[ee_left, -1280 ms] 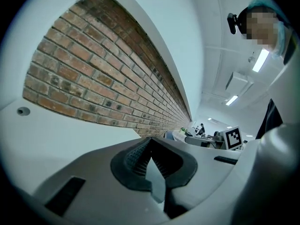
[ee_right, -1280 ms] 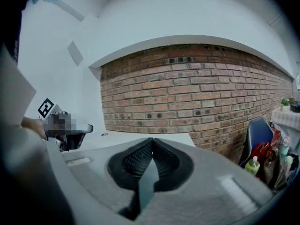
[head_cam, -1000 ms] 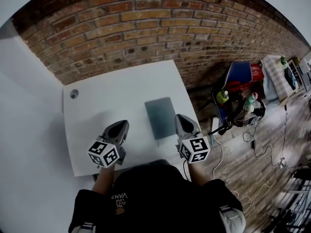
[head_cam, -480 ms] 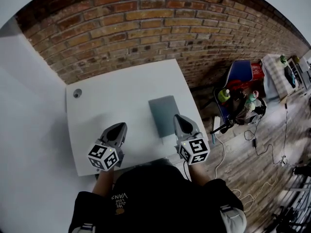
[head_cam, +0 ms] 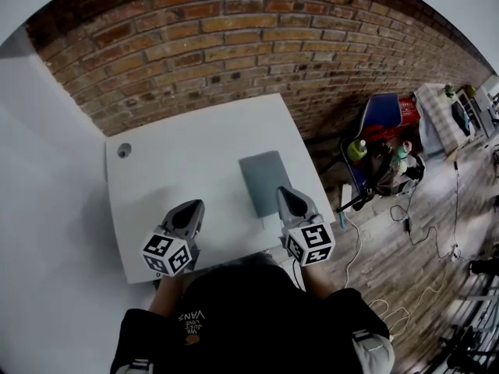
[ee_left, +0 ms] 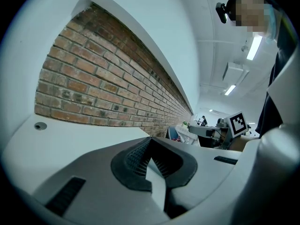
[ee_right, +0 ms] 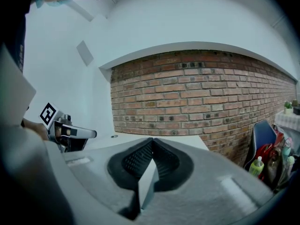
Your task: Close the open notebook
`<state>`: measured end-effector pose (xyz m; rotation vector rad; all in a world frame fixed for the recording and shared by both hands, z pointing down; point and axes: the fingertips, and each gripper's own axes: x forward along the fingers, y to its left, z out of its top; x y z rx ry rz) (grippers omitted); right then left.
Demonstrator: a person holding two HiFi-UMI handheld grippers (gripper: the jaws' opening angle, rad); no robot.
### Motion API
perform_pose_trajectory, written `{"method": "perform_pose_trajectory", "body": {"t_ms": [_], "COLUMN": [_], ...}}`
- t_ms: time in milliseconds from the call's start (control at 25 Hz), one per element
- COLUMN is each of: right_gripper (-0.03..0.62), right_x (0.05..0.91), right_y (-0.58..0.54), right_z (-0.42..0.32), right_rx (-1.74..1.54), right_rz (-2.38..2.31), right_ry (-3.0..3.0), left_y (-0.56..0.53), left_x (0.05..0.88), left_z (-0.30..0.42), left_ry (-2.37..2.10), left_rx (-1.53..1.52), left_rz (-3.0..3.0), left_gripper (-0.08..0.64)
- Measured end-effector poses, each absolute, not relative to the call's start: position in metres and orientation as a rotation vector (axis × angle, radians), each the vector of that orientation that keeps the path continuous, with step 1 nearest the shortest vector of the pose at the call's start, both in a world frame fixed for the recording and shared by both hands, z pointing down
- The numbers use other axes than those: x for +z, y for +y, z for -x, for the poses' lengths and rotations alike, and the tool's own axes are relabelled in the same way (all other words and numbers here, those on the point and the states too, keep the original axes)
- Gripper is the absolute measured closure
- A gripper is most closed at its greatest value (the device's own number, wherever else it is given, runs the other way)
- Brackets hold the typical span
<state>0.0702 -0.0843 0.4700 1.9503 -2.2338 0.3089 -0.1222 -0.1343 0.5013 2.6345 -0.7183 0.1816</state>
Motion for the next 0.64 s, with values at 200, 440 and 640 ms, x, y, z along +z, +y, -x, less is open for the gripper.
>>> {"method": "perform_pose_trajectory", "body": {"t_ms": [200, 440, 640], "right_gripper": [0.595, 0.597, 0.597], "right_x": [0.467, 0.471, 0.472], "right_y": [-0.081, -0.079, -0.080], "right_z": [-0.066, -0.060, -0.057], "right_rx": [0.305, 0.324, 0.322], "right_rz": [-1.965, -1.958, -1.960], "right_ry": [-2.229, -2.231, -2.223], "left_y": [-0.133, -0.132, -0.134], "left_x": [0.499, 0.501, 0.503], "left_z": [0.127, 0.129, 0.132], "left_ry": [-0.710, -0.696, -0.694], "left_rx": [0.179, 0.183, 0.182], "left_rz": [-2.641, -2.639, -2.636], "left_gripper": [0.551, 0.551, 0.551]}}
